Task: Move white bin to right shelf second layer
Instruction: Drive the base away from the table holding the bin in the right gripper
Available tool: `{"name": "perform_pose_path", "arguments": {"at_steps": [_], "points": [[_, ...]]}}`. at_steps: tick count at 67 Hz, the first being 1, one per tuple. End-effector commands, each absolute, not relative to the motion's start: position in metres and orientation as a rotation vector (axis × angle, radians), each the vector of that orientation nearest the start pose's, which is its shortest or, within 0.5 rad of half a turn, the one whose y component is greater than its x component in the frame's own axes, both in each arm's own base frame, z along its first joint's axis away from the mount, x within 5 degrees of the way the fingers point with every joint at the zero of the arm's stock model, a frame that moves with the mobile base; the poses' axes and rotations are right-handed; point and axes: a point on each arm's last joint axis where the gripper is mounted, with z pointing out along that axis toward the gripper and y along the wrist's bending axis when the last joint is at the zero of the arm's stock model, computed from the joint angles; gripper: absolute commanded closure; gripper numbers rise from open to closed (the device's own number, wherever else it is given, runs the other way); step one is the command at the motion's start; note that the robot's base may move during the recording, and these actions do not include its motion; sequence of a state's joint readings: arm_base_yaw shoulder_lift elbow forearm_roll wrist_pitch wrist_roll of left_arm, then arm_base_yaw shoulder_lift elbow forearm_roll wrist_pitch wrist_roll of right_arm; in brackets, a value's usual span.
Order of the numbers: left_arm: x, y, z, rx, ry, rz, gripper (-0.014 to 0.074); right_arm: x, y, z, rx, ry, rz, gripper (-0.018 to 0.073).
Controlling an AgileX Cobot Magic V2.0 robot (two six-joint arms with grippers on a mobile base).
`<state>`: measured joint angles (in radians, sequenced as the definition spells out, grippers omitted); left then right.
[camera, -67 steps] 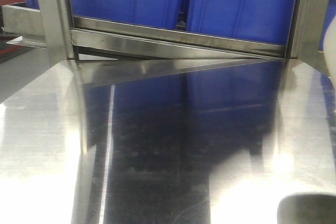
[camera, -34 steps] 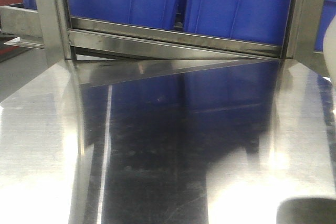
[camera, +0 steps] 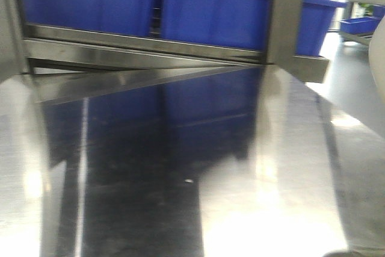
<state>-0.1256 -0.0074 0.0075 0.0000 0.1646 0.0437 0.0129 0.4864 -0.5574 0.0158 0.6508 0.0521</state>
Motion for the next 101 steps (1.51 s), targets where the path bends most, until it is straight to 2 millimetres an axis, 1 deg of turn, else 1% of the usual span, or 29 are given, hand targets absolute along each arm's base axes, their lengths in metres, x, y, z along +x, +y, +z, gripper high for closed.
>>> {"name": "perform_pose_path", "arguments": {"at_steps": [1, 101], "points": [[0.0562, -0.0075, 0.1923, 0.136, 1.579, -0.074, 0.0512, 0.0956, 0.0020, 0.3243, 0.055, 1.943, 0.067, 0.0510], [0.0562, -0.0075, 0.1923, 0.136, 1.579, -0.074, 0.0512, 0.0956, 0.0020, 0.3242, 0.055, 1.944, 0.067, 0.0510]]}}
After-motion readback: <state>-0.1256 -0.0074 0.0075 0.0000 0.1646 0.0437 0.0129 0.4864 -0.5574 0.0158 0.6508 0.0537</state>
